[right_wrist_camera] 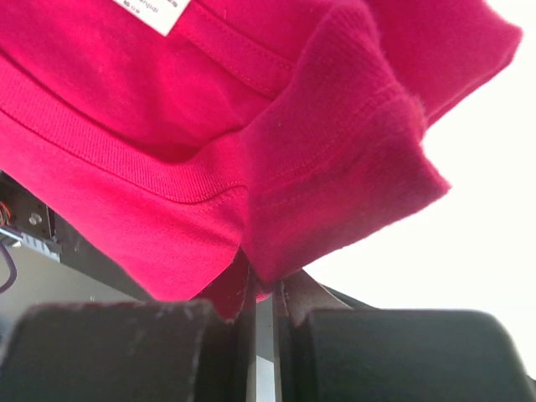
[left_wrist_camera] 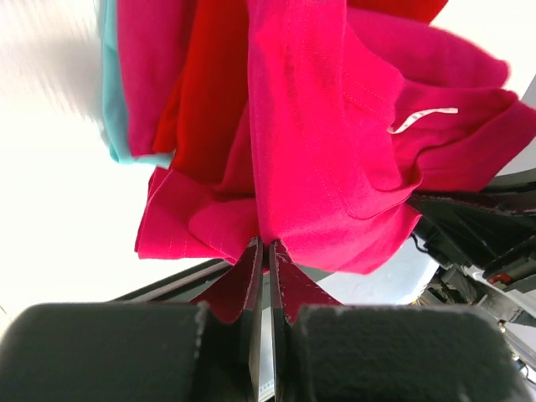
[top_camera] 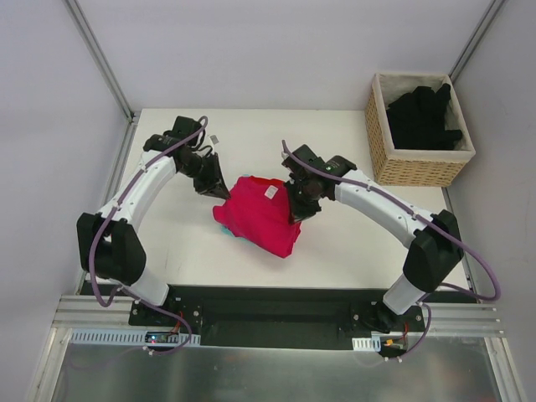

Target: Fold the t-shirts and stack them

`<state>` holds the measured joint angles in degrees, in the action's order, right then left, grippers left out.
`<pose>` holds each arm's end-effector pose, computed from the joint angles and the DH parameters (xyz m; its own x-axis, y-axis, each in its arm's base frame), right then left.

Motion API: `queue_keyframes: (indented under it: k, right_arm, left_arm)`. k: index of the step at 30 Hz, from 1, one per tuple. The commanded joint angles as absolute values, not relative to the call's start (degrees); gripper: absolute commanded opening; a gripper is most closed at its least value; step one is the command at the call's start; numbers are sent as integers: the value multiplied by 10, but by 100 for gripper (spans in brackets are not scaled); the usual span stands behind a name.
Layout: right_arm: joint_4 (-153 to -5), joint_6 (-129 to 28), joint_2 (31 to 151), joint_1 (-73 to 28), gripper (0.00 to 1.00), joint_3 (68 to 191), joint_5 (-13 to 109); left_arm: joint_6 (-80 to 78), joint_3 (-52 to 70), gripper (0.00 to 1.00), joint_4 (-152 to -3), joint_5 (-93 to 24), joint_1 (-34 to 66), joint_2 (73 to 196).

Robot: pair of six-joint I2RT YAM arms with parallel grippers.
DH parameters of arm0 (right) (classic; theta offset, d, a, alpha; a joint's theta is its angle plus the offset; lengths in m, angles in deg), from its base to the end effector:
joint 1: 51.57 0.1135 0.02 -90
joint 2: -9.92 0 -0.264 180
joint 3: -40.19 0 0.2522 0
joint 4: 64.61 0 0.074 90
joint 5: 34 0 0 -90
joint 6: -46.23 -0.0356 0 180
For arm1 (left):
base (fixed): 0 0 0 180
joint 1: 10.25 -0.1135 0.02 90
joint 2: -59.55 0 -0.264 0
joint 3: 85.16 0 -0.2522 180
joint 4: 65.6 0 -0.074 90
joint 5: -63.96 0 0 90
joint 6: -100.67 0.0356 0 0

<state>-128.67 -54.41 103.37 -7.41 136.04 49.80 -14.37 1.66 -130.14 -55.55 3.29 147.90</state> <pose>0.2411 0.2395 0.2913 -0.7552 -0.4775 -0.4490 -0.6002 0.7791 0.1811 0.3037 -0.0912 0.3080 -0.9491 -0.1503 -0.2770 0.0481 0.7994 -0.5988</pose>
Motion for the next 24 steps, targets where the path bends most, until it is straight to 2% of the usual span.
queue_keyframes:
  k: [1, 16, 24]
  right_arm:
    - [-1315, -527, 1031, -95, 1, 1378, 528]
    - [-1243, -551, 1058, -105, 1, 1330, 523]
    - [-1234, -591, 1098, -105, 1, 1319, 598]
  left_arm:
    - [-135, -60, 0, -1275, -543, 29, 1500]
    - [-102, -78, 0, -1274, -507, 29, 1566]
    - [-97, -132, 0, -1252, -529, 30, 1610]
